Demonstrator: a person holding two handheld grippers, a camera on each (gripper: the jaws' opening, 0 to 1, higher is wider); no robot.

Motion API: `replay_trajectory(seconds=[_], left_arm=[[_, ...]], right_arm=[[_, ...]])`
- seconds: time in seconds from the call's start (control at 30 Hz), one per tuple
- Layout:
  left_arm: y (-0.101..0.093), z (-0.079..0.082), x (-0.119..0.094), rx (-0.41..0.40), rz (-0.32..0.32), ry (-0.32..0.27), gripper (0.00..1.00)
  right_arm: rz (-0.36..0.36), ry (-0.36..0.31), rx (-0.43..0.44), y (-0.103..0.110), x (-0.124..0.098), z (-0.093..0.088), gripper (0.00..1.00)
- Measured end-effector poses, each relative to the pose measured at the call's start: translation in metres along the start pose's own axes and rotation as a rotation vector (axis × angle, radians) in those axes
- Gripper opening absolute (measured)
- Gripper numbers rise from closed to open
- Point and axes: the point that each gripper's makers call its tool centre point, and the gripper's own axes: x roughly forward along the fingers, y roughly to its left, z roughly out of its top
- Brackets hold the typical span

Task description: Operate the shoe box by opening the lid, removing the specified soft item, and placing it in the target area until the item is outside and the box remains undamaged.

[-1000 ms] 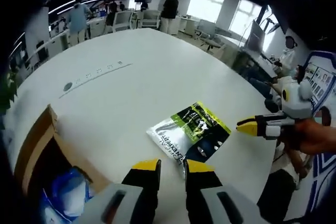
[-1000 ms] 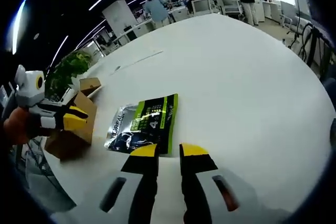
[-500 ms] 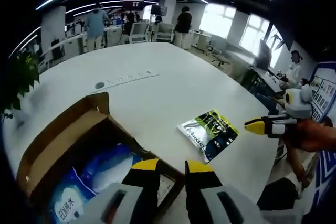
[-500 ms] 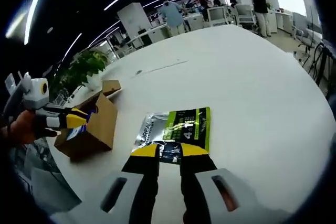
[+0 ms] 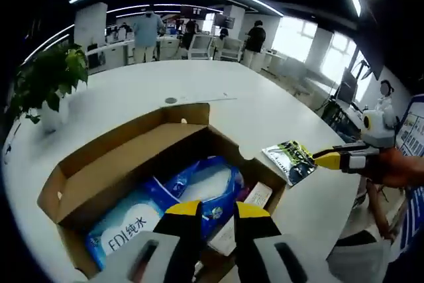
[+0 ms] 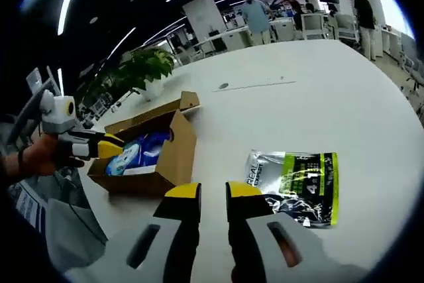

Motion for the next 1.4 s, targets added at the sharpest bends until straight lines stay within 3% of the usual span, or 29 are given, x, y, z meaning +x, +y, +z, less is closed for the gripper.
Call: replay_trajectory(seconds=[0.27, 0.63, 0.97, 1.4], left_arm=[[0.052, -0.017, -0.032, -0.094, 0.065, -0.034, 0.19], [0.092, -0.043, -0.061, -0.172, 0.118, -0.051, 0.19], [0.107, -0.053, -0.073, -0.205, 0.128, -0.071, 0.19], [0.109, -0.063, -0.087, -0.232, 0.133, -0.09, 0.19]], right_arm=[[0.075, 0.007, -0.058, 0.044, 0.029, 0.02, 0.13], [0.153, 0.047, -0.112, 0.097, 0.067, 0.021, 0.13], [0.182, 0.067, -0.125, 0.119, 0.086, 0.023, 0.13], [0.232, 0.107, -0.148, 0.15, 0.115, 0.022, 0.13]])
